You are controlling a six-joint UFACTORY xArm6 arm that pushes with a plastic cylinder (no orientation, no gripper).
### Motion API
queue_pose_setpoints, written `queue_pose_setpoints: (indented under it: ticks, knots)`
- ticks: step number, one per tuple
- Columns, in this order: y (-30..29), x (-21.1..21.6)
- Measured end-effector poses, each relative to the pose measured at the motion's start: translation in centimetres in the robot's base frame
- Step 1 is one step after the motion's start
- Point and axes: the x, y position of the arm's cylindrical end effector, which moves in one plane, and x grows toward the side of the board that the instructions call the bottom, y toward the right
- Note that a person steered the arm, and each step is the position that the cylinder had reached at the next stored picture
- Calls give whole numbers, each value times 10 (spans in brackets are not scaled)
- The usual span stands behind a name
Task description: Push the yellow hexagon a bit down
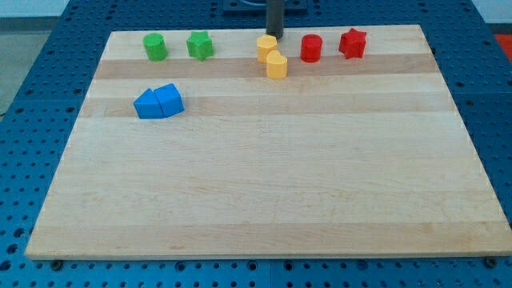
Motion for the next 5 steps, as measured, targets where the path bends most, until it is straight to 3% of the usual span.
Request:
queue_pose_setpoints:
  ticks: [2, 3, 4, 5]
  knots:
    - [2, 99]
    - [57, 111]
    - [94, 108]
    - [75, 48]
